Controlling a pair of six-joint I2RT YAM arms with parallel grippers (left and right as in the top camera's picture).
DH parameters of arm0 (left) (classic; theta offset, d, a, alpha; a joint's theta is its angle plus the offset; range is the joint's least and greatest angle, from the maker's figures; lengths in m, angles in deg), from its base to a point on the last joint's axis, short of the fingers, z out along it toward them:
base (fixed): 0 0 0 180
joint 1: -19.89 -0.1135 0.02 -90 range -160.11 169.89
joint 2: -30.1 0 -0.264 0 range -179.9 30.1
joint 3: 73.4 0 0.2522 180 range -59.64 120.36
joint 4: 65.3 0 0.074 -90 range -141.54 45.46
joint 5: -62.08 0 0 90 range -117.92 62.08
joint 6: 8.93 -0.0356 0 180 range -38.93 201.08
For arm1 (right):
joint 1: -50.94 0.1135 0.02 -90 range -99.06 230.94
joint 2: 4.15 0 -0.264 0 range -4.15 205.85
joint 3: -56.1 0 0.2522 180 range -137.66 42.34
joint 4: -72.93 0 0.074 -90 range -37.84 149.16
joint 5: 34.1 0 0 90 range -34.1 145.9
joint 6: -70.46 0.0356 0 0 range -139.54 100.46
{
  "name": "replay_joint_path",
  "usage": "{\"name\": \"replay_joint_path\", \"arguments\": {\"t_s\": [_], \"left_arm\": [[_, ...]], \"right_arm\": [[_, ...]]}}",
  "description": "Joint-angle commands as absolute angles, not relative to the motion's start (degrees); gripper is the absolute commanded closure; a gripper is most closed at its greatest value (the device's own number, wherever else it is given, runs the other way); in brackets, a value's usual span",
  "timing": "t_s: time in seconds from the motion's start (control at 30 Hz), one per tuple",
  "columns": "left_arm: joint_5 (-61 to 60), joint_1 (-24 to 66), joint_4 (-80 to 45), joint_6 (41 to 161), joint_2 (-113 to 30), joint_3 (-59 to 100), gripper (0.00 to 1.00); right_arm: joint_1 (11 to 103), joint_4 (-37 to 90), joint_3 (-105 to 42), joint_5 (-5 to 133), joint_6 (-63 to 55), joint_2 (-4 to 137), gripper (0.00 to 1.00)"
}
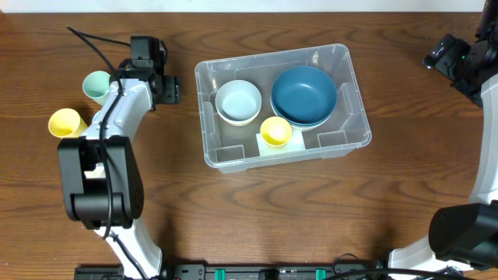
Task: Pack container
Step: 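Grasp the pink cup with the left gripper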
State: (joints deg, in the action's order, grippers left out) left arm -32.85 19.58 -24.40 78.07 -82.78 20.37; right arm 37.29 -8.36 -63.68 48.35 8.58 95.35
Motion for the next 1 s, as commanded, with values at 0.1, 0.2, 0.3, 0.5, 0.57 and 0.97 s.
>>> {"name": "replay_joint_path", "arguments": {"t_s": [0.1,0.2,0.3,0.5,0.57,0.97], "left_arm": [[-33.61,19.31,-24.25,77.83,-85.47,21.07,0.38],[-33.61,19.31,-24.27,77.85,-85.27,21.07,0.51],[-33.61,19.31,-23.92,77.87,-84.77,21.07,0.66],[-33.61,19.31,-21.84,77.92,-81.79,21.09,0.87],[-33.61,19.31,-20.90,78.14,-80.05,21.09,0.94],[-29.79,19.80,-9.71,85.87,-64.26,21.09,0.94]], "right_arm": [[36.96,-8.38,-63.57,47.74,9.35,95.61,0.01],[36.96,-8.38,-63.57,47.76,9.35,95.61,0.01],[36.96,-8.36,-63.57,47.76,9.35,95.61,0.01],[36.96,-8.38,-63.57,47.76,9.35,95.63,0.01],[36.96,-8.36,-63.57,47.76,9.35,95.63,0.01],[36.96,-8.38,-63.57,47.76,9.35,95.61,0.01]]}}
